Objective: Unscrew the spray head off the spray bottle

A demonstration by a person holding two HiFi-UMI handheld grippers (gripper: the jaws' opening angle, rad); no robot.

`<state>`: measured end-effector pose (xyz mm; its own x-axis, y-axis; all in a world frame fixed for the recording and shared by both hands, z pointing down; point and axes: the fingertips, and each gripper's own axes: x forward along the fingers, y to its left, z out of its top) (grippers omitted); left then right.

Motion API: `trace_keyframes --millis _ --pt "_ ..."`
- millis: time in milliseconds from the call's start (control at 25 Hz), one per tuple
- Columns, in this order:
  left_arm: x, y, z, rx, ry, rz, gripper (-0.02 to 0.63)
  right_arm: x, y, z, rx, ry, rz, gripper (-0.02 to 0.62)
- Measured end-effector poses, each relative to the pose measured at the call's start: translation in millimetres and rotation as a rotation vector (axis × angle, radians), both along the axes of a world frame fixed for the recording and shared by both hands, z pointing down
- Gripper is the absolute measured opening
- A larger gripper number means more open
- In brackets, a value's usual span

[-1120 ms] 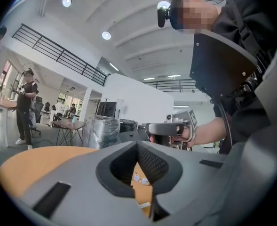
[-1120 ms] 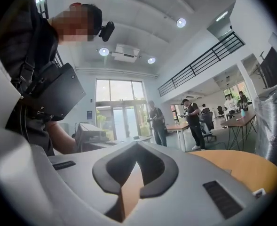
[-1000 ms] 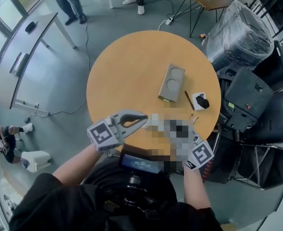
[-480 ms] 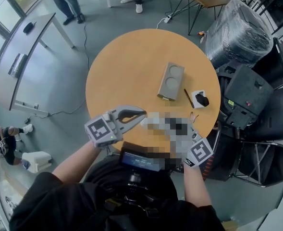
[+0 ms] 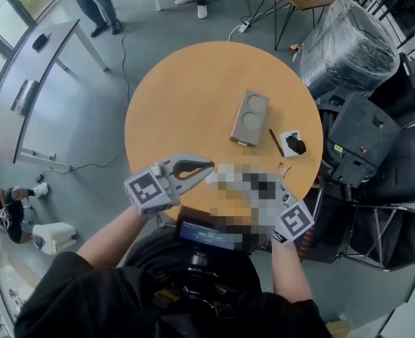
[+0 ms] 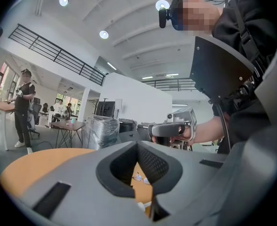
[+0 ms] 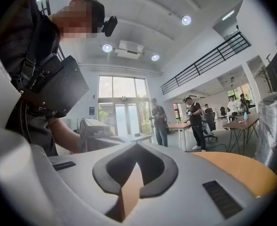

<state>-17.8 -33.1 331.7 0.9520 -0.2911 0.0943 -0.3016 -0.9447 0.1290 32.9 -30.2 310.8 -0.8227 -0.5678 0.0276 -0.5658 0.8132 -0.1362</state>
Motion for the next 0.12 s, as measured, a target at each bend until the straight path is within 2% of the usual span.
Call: trace_keyframes --millis 120 --pt "-1.3 -0.6 0.7 0.003 0.001 -0.003 0.003 0.0 -0.3 0.0 0.001 0.003 0.001 0.008"
